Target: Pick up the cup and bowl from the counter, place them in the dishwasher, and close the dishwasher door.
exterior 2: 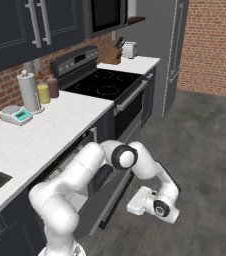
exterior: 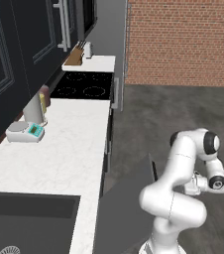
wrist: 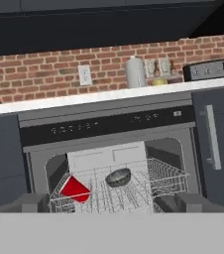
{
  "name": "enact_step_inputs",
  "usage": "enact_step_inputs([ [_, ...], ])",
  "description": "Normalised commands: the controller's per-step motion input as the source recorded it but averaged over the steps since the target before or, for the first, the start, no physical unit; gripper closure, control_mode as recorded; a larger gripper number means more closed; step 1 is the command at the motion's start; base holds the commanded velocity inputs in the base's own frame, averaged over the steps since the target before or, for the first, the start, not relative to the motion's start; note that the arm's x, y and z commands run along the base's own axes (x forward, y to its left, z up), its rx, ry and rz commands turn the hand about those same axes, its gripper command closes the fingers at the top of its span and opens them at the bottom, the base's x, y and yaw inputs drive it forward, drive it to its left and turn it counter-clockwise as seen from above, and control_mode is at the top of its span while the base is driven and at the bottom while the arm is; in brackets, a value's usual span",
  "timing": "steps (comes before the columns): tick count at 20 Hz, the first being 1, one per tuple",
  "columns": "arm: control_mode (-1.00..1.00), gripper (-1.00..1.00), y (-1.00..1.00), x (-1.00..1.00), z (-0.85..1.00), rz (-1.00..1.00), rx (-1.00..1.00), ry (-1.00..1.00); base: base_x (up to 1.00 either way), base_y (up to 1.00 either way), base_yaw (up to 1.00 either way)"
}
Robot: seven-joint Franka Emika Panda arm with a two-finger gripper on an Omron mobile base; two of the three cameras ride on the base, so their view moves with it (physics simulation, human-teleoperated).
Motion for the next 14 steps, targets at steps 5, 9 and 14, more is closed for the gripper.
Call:
enact_step_inputs([
  [5, -1.00, -1.00, -0.94, -0.01, -0.87, 0.23, 0.41, 0.00, 0.00, 0.00, 0.00],
  [9, -1.00, -1.00, -0.21, 0.00, -1.00, 0.15, 0.15, -0.04, 0.00, 0.00, 0.00],
  [14, -1.00, -1.00, 0.05, 0.01, -1.00, 0.12, 0.04, -0.09, 0.00, 0.00, 0.00],
])
